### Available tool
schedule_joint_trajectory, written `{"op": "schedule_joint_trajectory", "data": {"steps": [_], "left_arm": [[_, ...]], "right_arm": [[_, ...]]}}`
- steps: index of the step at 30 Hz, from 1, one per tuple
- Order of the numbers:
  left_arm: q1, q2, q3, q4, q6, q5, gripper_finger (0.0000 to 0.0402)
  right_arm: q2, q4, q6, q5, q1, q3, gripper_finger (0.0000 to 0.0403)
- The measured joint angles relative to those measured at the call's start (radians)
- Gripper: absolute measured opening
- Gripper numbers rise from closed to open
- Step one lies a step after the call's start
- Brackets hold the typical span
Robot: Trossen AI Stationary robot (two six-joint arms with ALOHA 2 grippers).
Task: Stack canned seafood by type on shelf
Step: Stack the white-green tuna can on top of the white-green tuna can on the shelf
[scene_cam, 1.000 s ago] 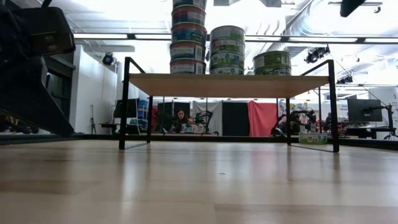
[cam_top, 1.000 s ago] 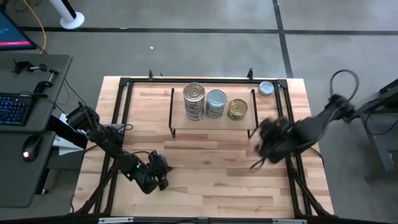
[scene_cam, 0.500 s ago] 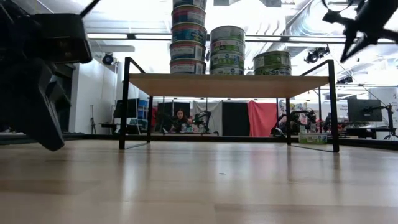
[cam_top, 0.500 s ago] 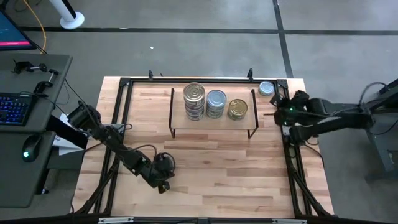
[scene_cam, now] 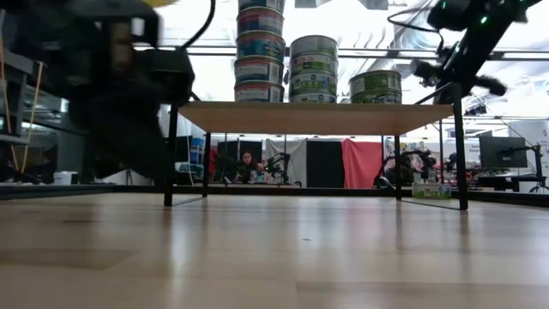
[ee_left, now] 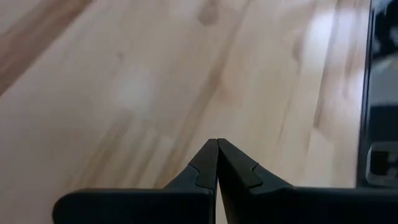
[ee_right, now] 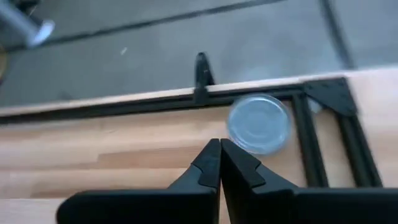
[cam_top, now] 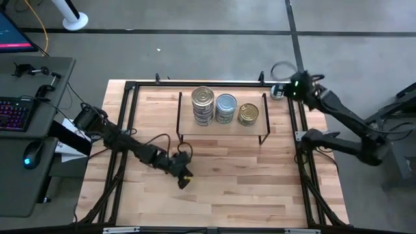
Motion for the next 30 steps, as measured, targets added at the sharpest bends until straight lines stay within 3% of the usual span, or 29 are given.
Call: {"op": "schedule_joint_trajectory", "data": {"steps": [2,4,9,15,20,24,30], "left_arm": [[0.024,0.000,0.000,0.010,-0.056,0.009,0.0000],[0.040,0.000,0.000,0.026,-0.095,0.013,0.0000],[0.065,0.000,0.001,0.055,-0.096,0.012,0.0000],[0.101,-0.005,0.001,0.062,-0.003,0.050,0.0000],[0.131,-0.005,0.001,0.055,0.050,0.091,0.0000],[0.144,-0.005,0.001,0.040,0.081,0.187,0.0000],[0.136,-0.005,0.001,-0.032,0.119,0.269,0.0000]], "right_arm": [[0.057,0.062,-0.138,-0.172,-0.152,0.001,0.0000],[0.097,0.028,-0.148,-0.205,-0.226,0.009,0.0000],[0.103,-0.041,-0.214,-0.198,-0.141,0.021,0.0000],[0.160,-0.075,-0.166,-0.391,-0.106,0.004,0.0000],[0.147,0.098,0.010,-0.340,-0.039,-0.076,0.0000],[0.119,0.279,0.233,-0.165,-0.033,-0.207,0.0000],[0.123,0.307,0.395,0.077,-0.035,-0.313,0.0000]]}}
